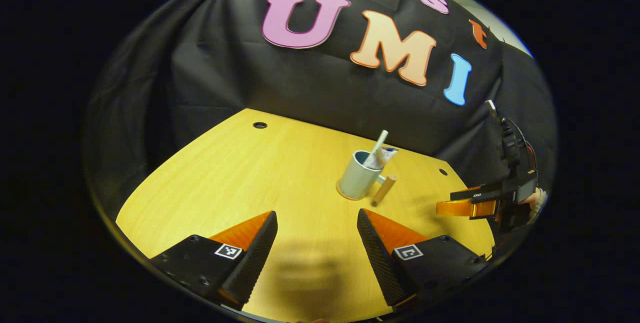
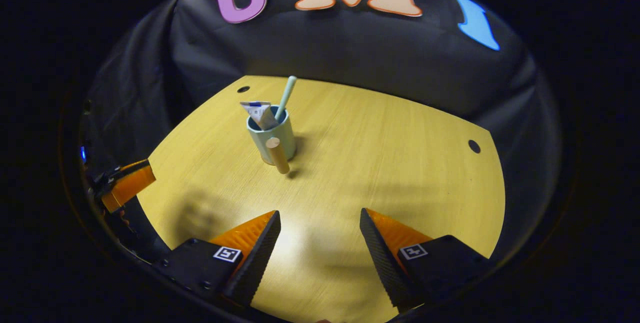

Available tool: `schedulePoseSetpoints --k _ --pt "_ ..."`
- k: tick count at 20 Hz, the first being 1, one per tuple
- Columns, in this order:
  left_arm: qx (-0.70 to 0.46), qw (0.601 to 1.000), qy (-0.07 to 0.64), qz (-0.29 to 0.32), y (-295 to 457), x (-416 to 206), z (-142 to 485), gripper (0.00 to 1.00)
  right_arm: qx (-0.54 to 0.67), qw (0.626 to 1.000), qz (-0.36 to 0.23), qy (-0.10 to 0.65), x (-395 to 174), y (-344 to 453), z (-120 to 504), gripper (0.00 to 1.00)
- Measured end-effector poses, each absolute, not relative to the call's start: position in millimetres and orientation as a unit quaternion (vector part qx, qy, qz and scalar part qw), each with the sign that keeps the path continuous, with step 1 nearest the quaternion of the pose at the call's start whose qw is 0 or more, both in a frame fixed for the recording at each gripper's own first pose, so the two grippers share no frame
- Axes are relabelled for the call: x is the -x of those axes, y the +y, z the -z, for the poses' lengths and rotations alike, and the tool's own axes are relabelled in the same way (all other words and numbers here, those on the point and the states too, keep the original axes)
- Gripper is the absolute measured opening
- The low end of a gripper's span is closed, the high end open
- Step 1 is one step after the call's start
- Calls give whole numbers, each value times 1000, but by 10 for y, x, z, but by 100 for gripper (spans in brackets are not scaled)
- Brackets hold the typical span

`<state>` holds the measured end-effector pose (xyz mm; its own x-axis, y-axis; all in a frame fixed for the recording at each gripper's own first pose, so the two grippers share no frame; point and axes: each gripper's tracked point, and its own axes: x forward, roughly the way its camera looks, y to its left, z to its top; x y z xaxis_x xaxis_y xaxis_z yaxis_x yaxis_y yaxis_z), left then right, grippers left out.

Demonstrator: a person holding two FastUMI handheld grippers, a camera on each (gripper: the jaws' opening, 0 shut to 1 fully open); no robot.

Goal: Put the toothbrush and toothpaste on the desktop into the cup, then pick up the cup and place it on the coaster on the desktop.

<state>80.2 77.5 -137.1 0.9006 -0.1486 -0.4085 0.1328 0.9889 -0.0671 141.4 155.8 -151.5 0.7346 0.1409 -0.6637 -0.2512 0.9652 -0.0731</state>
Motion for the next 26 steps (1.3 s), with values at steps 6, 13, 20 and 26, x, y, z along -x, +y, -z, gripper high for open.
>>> schedulePoseSetpoints --k 6,13,20,26 --pt "17 961 268 67 511 -761 1637 94 -63 951 -61 296 -1040 1233 1365 99" --pt "26 942 329 54 347 -841 1901 94 -95 964 -1 250 -892 990 1274 99" --pt "3 930 357 85 329 -816 2079 94 -109 964 43 239 -778 929 1283 99" --pt "-5 922 373 106 454 -851 2164 94 -119 967 59 219 -668 1063 1247 99"
